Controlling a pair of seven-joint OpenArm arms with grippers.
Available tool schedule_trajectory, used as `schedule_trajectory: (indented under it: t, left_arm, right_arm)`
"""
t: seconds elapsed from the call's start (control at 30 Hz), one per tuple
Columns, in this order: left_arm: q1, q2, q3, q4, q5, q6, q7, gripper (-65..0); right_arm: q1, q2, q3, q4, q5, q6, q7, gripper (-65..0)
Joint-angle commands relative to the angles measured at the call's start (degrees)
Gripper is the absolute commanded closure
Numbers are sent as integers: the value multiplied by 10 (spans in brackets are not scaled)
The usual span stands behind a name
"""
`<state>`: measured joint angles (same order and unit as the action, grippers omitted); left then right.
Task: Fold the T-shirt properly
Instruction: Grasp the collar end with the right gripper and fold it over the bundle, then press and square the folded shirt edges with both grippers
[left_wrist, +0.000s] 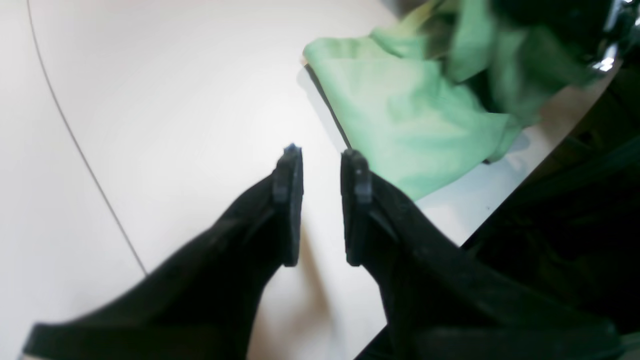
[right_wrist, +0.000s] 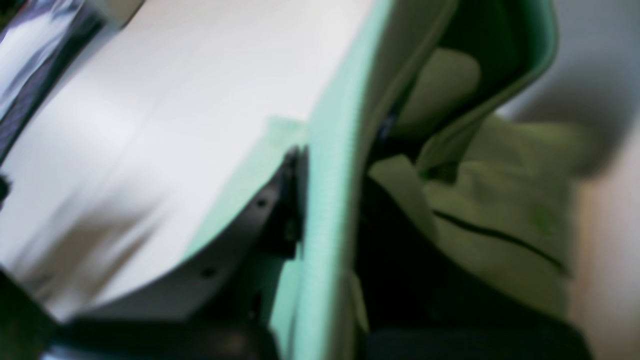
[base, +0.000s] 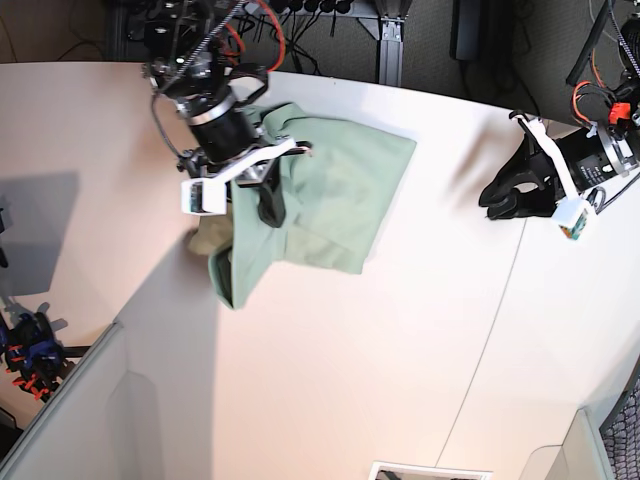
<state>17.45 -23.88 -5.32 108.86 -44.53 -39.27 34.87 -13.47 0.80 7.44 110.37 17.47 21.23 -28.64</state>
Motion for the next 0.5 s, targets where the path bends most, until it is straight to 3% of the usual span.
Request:
schedule_trajectory:
  t: [0.0,0.1,0.2,0.27,0.47]
  left_arm:
    - [-3,-9,-4,11,-14,-7,-11,-167]
    - [-3,-10,-4,11,-16,-7,-11,-167]
    - [-3,-10,-4,11,-20,-7,-11,-167]
    - [-2,-10,-4,11,-20,-7,-11,-167]
    - [-3,-11,-4,16,-19,-7,-9,-140]
  right_arm:
    - [3,-5,-23,0,-14,4,33,0]
    - [5,-21,-78,-38,-68,4,87,0]
    - [10,-40,-108,-76,-97,4,109,-266]
    - [13,-45,-121,-96,-104,4,109,-385]
    - [14,-45,-128,-80,-104,4,108,-409]
